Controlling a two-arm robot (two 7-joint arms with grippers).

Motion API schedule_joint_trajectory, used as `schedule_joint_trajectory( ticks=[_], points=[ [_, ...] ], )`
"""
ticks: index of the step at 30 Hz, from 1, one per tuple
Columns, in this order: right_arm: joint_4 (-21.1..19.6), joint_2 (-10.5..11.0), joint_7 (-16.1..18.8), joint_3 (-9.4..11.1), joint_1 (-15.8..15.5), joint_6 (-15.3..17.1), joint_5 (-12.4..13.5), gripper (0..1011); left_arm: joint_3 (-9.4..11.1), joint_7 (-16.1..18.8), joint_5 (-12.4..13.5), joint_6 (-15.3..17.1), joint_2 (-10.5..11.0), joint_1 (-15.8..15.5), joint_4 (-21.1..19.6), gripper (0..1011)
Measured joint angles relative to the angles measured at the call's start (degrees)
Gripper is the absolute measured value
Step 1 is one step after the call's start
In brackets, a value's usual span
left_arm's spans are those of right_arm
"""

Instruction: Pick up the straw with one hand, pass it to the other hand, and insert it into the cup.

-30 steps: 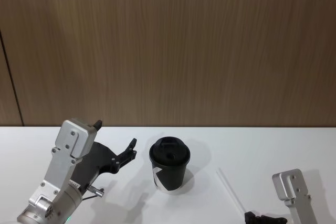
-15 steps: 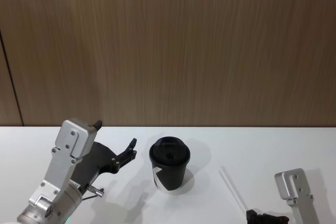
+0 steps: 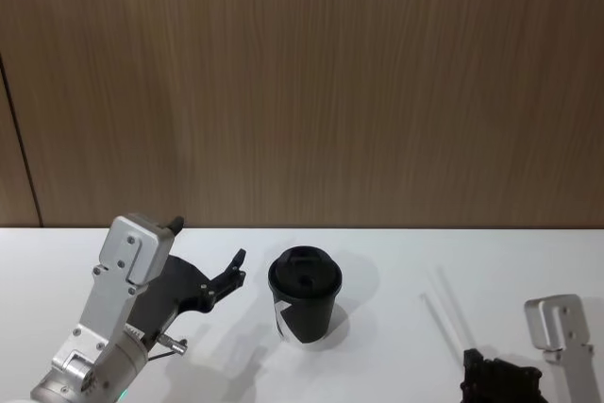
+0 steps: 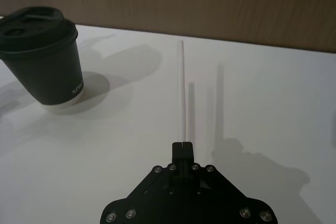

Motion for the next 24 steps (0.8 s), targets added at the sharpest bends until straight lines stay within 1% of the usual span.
schedule_joint_trajectory(
  ticks=[1,2,5,6,8,9,11,12,14,15,19,20,22,23,24],
  points=[
    [0.0,0.0,0.0,0.1,0.0,-0.5,-0.1,0,0.0,0.0,0.0,0.0,0.0,0.0,0.0,1003],
    [0.0,-0.1,-0.1,0.3,-0.1,-1.8,-0.3,0,0.0,0.0,0.0,0.0,0.0,0.0,0.0,1003],
    [0.1,-0.1,-0.1,0.7,-0.2,-3.6,-0.5,0,0.0,0.0,0.0,0.0,0.0,0.0,0.0,1003],
    [0.1,-0.1,-0.1,0.9,-0.2,-4.9,-0.6,0,0.0,0.0,0.0,0.0,0.0,0.0,0.0,1002],
    [0.1,-0.1,-0.1,1.1,-0.3,-6.1,-0.7,0,0.0,0.0,0.0,0.0,0.0,0.0,0.0,1002],
    [0.2,-0.1,0.0,1.3,-0.3,-7.4,-0.8,0,0.0,0.0,0.0,0.0,0.0,0.0,0.0,1003],
    [0.3,-0.1,0.2,1.5,-0.4,-8.9,-0.8,0,0.0,0.0,0.0,0.0,0.0,0.0,0.0,1002],
    [0.3,-0.1,0.5,1.7,-0.4,-10.2,-0.9,0,0.0,0.0,0.0,0.0,0.0,0.0,0.0,1003],
    [0.4,-0.1,0.8,1.9,-0.4,-11.6,-0.9,0,0.0,0.0,0.0,0.0,0.0,0.0,0.0,1003],
    [0.5,-0.1,1.2,2.1,-0.5,-13.1,-0.9,0,0.0,0.0,0.0,0.0,0.0,0.0,0.0,1003],
    [0.7,0.0,2.1,2.5,-0.5,-15.9,-0.7,0,0.0,0.0,0.0,0.0,0.0,0.0,0.0,1003],
    [0.8,0.0,2.6,2.8,-0.5,-17.6,-0.5,0,0.0,0.0,0.0,0.0,0.0,0.0,0.0,1003],
    [0.9,0.1,3.2,3.0,-0.5,-19.0,-0.2,0,0.0,0.0,0.0,0.0,0.0,0.0,0.0,1003],
    [1.0,0.1,3.9,3.1,-0.5,-20.4,0.2,0,0.0,0.0,0.0,0.0,0.0,0.0,0.0,1002],
    [1.0,0.1,3.9,3.1,-0.5,-20.4,0.2,0,0.0,0.0,0.0,0.0,0.0,0.0,0.0,1002]
  ],
)
